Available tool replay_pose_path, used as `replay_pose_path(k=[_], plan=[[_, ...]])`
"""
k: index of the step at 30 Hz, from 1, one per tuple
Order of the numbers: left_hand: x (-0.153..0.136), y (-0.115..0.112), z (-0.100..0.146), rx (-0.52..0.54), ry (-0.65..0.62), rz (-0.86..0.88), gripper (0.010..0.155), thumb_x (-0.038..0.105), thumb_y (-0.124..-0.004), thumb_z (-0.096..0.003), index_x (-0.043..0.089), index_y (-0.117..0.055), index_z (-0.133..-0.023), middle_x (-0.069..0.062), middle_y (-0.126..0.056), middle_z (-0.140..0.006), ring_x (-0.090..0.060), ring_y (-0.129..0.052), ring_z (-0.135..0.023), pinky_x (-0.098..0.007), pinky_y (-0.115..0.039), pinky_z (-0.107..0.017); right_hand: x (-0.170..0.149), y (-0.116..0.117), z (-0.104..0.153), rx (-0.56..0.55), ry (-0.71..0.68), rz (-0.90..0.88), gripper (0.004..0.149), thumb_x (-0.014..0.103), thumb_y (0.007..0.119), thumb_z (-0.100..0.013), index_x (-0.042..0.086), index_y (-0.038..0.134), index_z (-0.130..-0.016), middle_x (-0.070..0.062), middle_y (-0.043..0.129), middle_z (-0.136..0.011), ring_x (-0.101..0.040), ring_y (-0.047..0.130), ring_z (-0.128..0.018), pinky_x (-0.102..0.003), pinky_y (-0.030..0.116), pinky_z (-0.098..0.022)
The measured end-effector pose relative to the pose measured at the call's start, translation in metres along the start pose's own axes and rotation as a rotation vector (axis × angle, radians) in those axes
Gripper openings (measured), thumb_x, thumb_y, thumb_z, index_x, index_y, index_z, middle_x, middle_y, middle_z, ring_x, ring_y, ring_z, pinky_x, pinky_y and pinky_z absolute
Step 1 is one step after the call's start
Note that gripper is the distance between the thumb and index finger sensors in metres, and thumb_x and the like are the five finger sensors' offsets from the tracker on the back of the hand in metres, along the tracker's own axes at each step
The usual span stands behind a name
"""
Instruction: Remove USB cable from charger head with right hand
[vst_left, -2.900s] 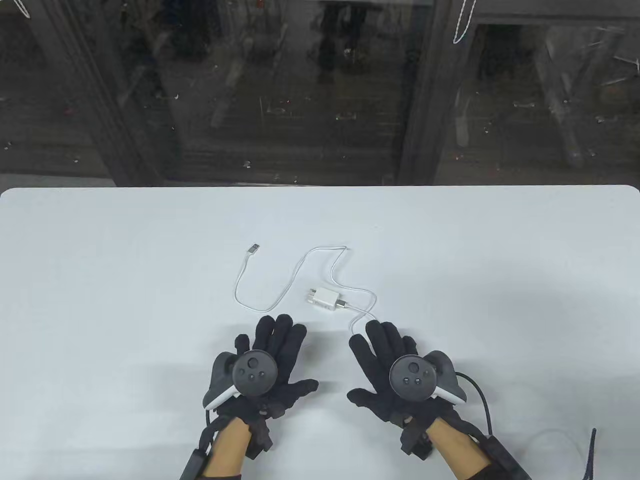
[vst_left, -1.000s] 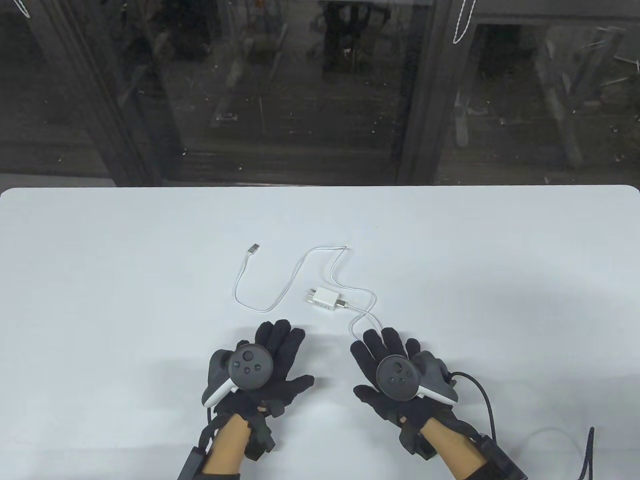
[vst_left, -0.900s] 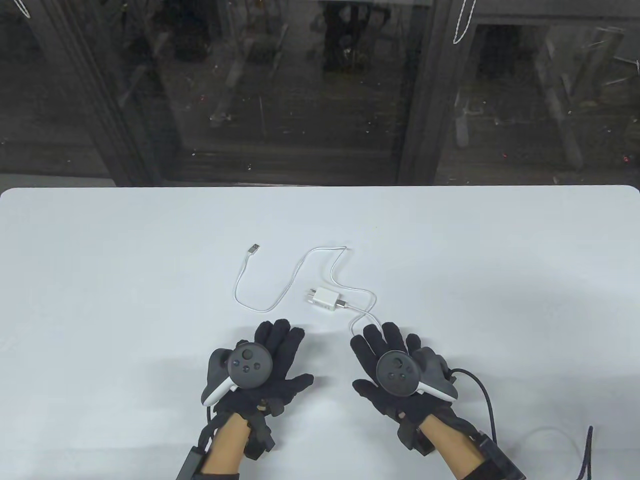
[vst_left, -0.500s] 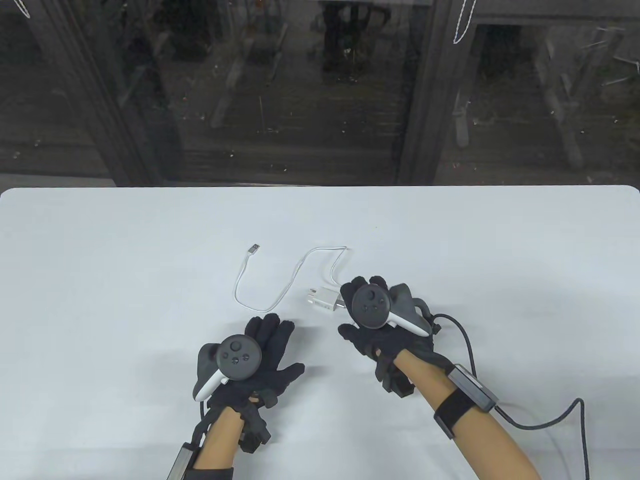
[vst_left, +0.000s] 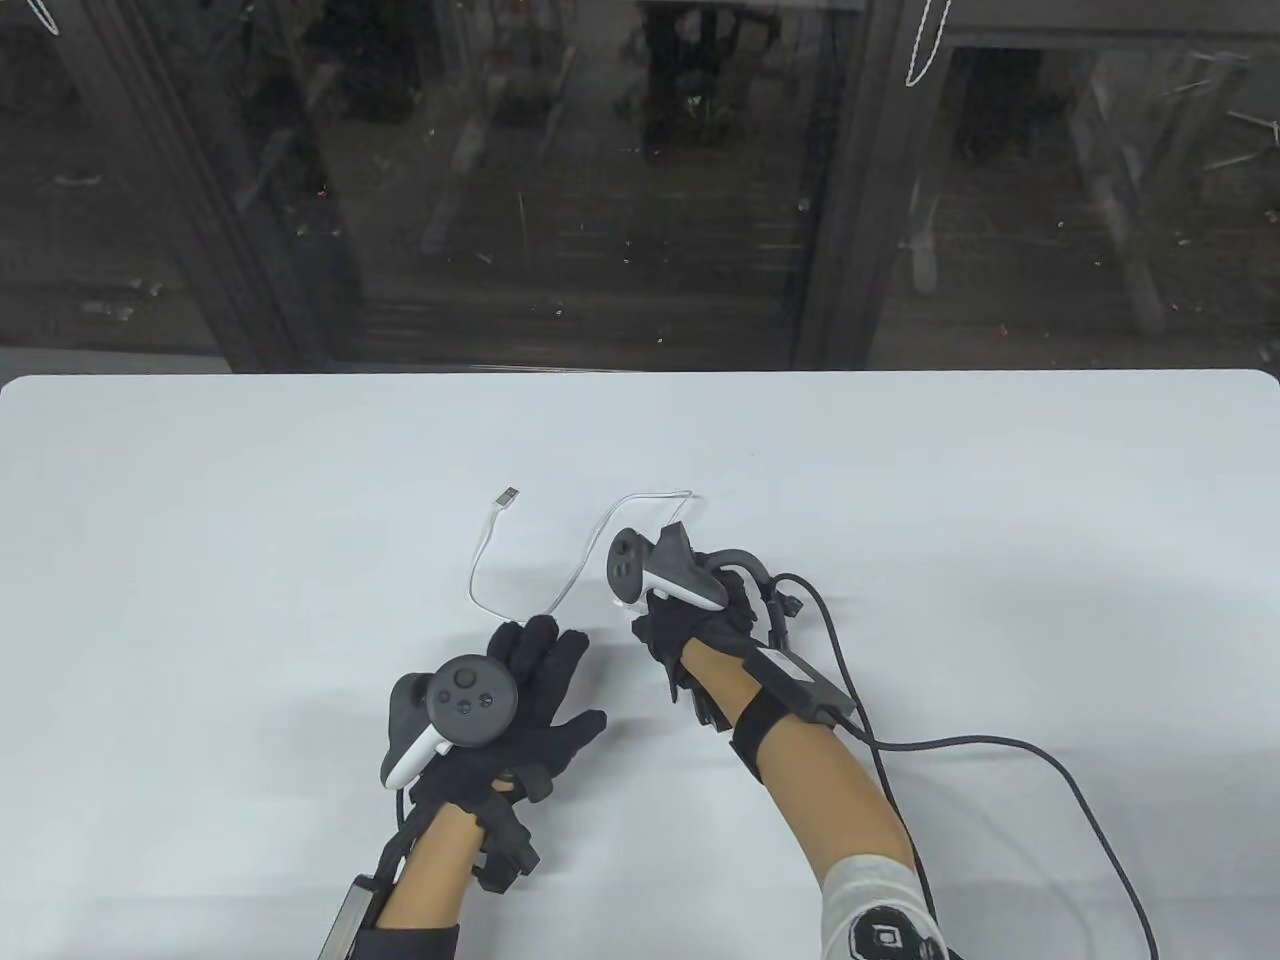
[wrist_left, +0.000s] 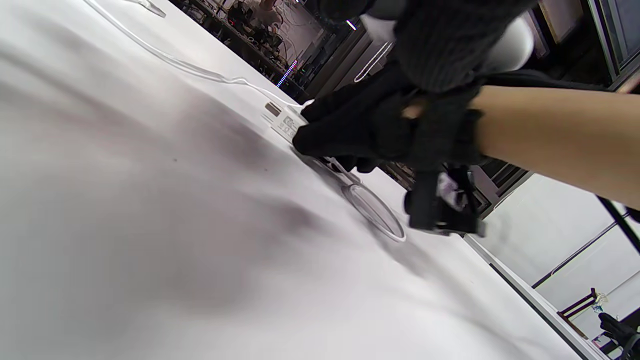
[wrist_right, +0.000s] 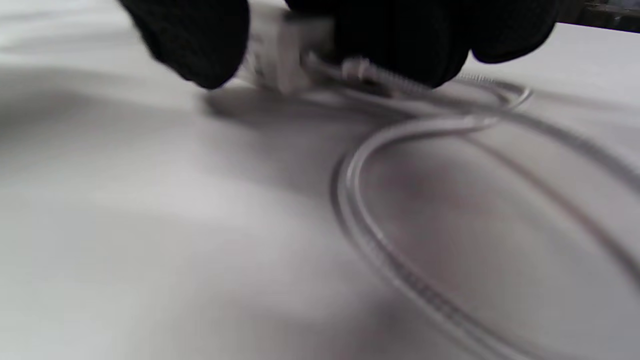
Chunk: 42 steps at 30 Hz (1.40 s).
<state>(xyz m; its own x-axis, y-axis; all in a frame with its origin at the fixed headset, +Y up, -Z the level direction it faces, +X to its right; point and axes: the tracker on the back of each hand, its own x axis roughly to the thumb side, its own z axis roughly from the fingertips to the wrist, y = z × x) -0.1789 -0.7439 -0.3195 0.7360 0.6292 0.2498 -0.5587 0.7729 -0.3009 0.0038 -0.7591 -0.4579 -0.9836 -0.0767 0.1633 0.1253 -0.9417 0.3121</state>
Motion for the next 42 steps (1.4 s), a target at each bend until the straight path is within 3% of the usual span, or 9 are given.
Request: replay_pose_path(k=[5, 8, 16, 24, 28, 32, 34, 36, 42], plan=[[0.000, -0.001, -0.001, -0.004, -0.008, 0.003, 0.078, 0.052, -0.073, -0.0531, 0.025, -0.035, -0.116, -0.009, -0.018, -0.124, -0.045, -0.005, -0.110, -0.079, -0.013, -0.063, -0.005, -0.002, 0.004, -0.044, -0.054, -0.025, 0.071, 0.045, 0.076, -0.043, 0.007, 0.053, -0.098, -0.017, 0.065, -0.092, -0.043, 0.074, -0.076, -0.061, 0.063, -0.059], [0.001, -0.001, 0.000, -0.009, -0.009, 0.001, 0.078, 0.052, -0.073, -0.0533, 0.025, -0.034, -0.116, -0.010, -0.017, -0.123, -0.046, -0.005, -0.109, -0.079, -0.013, -0.063, -0.012, -0.012, 0.016, -0.107, -0.091, -0.041, 0.072, 0.046, 0.075, -0.043, 0.006, 0.052, -0.098, -0.025, 0.067, -0.094, -0.047, 0.082, -0.077, -0.061, 0.069, -0.056], [0.005, -0.007, 0.000, -0.019, -0.027, -0.021, 0.079, 0.051, -0.072, -0.0536, 0.024, -0.033, -0.116, -0.013, -0.019, -0.123, -0.047, -0.009, -0.109, -0.079, -0.015, -0.063, -0.028, -0.047, 0.102, -0.315, -0.286, -0.192, 0.073, 0.045, 0.077, -0.042, 0.005, 0.053, -0.098, -0.019, 0.082, -0.084, -0.042, 0.094, -0.066, -0.059, 0.074, -0.053], [0.015, -0.008, 0.010, 0.032, -0.059, 0.008, 0.082, 0.050, -0.072, -0.0532, 0.021, -0.026, -0.114, -0.017, -0.023, -0.121, -0.050, -0.018, -0.109, -0.079, -0.017, -0.062, -0.039, -0.028, 0.174, -0.439, -0.417, -0.292, 0.073, 0.043, 0.079, -0.041, 0.008, 0.053, -0.100, -0.015, 0.080, -0.087, -0.041, 0.090, -0.070, -0.060, 0.071, -0.056], [0.017, -0.013, 0.012, 0.022, -0.067, 0.039, 0.082, 0.049, -0.074, -0.0528, 0.020, -0.027, -0.114, -0.017, -0.026, -0.121, -0.051, -0.021, -0.108, -0.079, -0.018, -0.062, -0.046, -0.001, 0.184, -0.458, -0.444, -0.414, 0.073, 0.043, 0.080, -0.041, 0.009, 0.053, -0.100, -0.015, 0.079, -0.087, -0.041, 0.090, -0.071, -0.061, 0.070, -0.056], [0.018, -0.022, 0.010, -0.022, -0.072, 0.036, 0.082, 0.048, -0.074, -0.0524, 0.019, -0.028, -0.114, -0.018, -0.028, -0.121, -0.051, -0.026, -0.108, -0.080, -0.020, -0.062, -0.054, 0.032, 0.176, -0.425, -0.432, -0.571, 0.073, 0.041, 0.082, -0.041, 0.008, 0.056, -0.100, -0.017, 0.080, -0.086, -0.042, 0.090, -0.070, -0.062, 0.070, -0.055], [0.020, -0.025, 0.008, -0.044, -0.087, 0.048, 0.083, 0.048, -0.075, -0.0524, 0.019, -0.027, -0.114, -0.018, -0.030, -0.120, -0.053, -0.031, -0.108, -0.080, -0.021, -0.062, -0.061, 0.032, 0.176, -0.323, -0.440, -0.620, 0.073, 0.042, 0.080, -0.041, 0.010, 0.054, -0.100, -0.015, 0.079, -0.088, -0.041, 0.088, -0.072, -0.060, 0.071, -0.056], [0.022, -0.028, 0.007, -0.036, -0.116, 0.083, 0.084, 0.047, -0.075, -0.0521, 0.018, -0.025, -0.113, -0.019, -0.033, -0.120, -0.053, -0.035, -0.107, -0.080, -0.023, -0.063, -0.065, 0.029, 0.177, -0.365, -0.471, -0.721, 0.072, 0.040, 0.081, -0.041, 0.007, 0.055, -0.100, -0.018, 0.079, -0.086, -0.043, 0.089, -0.070, -0.061, 0.071, -0.054], [0.028, -0.036, 0.008, -0.037, -0.178, 0.241, 0.083, 0.047, -0.076, -0.0512, 0.018, -0.028, -0.113, -0.020, -0.046, -0.117, -0.052, -0.051, -0.104, -0.080, -0.027, -0.063, -0.065, 0.037, 0.178, -0.330, -0.513, -0.704, 0.072, 0.039, 0.081, -0.041, 0.009, 0.054, -0.101, -0.017, 0.079, -0.087, -0.042, 0.088, -0.071, -0.061, 0.070, -0.056]])
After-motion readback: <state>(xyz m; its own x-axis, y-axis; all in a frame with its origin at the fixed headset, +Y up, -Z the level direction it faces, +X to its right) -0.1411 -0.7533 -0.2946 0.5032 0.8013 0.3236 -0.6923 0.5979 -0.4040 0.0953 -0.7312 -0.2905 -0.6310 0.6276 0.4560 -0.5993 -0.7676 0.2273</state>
